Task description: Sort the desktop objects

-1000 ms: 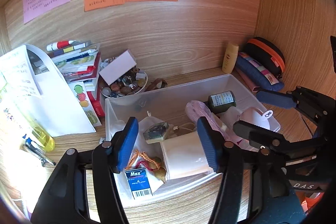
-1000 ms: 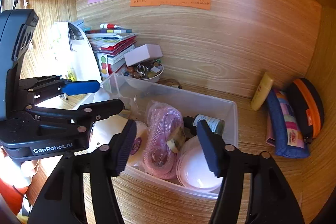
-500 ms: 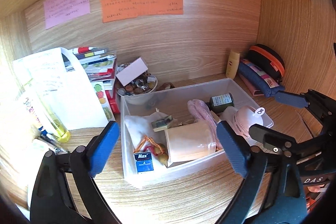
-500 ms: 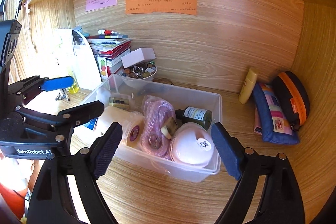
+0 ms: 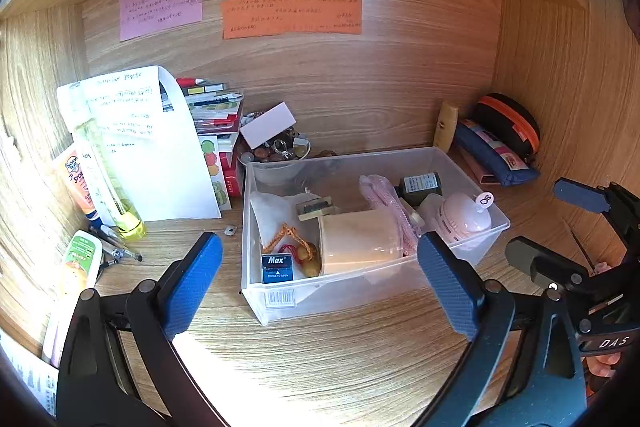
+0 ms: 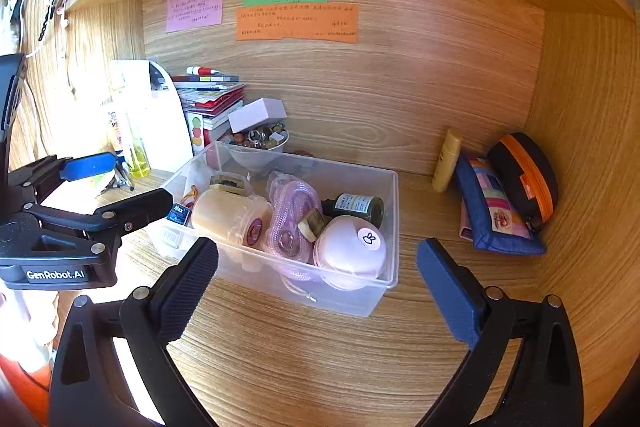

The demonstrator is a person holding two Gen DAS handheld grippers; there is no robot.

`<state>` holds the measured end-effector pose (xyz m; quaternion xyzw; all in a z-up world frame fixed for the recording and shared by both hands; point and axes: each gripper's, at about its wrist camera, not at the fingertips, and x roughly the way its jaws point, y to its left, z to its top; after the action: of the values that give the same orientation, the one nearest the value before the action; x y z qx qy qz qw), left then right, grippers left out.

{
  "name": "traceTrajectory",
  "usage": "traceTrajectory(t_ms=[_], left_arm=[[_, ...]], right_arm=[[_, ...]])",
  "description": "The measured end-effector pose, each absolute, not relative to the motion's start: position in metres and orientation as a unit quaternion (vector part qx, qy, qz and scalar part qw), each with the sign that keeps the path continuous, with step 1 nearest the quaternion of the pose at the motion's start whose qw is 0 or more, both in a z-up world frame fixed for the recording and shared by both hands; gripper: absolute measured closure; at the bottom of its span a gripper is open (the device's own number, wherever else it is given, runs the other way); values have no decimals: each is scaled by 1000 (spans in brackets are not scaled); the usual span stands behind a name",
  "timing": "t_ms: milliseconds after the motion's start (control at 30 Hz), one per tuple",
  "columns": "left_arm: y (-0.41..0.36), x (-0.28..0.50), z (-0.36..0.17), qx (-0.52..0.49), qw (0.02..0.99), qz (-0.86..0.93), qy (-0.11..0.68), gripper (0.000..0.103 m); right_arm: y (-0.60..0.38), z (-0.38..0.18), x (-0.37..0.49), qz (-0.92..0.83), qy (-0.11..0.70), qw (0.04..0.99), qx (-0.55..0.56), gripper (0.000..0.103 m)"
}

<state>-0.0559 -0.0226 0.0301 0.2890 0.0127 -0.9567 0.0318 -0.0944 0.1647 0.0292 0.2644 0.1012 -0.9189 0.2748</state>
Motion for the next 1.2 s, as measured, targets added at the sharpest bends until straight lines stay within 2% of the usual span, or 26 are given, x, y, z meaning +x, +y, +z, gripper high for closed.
traceTrajectory(t_ms=[633, 1200], left_arm=[[-26, -65, -1, 323, 52, -944, 30, 4], [-23, -67, -4, 327, 50, -943, 26, 4]], right_arm=[[165, 9, -95, -914, 89, 280, 281, 3], [169, 4, -102, -911, 80, 274, 297, 3]])
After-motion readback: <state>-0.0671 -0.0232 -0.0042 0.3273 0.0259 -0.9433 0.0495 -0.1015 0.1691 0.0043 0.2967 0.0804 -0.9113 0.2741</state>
